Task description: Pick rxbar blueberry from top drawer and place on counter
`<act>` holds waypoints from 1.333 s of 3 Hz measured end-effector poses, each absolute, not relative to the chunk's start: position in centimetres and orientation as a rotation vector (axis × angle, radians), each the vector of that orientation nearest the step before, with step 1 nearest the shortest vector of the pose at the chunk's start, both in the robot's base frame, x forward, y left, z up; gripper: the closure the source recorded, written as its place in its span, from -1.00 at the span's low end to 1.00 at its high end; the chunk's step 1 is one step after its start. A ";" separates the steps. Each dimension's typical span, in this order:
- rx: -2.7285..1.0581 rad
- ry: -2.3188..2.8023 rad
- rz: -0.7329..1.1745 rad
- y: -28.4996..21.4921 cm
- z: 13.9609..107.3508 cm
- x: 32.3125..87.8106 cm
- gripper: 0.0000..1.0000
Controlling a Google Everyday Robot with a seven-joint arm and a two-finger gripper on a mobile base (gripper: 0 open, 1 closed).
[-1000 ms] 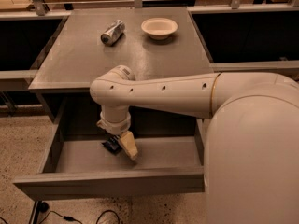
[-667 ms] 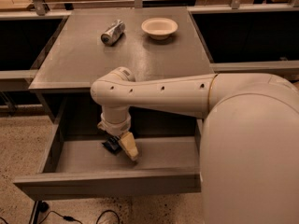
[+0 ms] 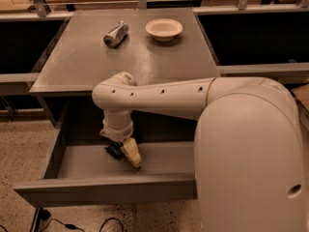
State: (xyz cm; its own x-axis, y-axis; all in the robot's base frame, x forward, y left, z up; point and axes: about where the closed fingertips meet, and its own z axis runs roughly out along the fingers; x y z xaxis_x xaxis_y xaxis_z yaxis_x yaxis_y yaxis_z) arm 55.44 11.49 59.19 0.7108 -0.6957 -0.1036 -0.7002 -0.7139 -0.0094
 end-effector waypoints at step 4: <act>-2.865 1.199 0.153 11.1 59.2 55.6 0.28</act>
Offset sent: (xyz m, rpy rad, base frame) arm 0.0040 -0.0027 0.0007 -0.0048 0.0102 -0.0215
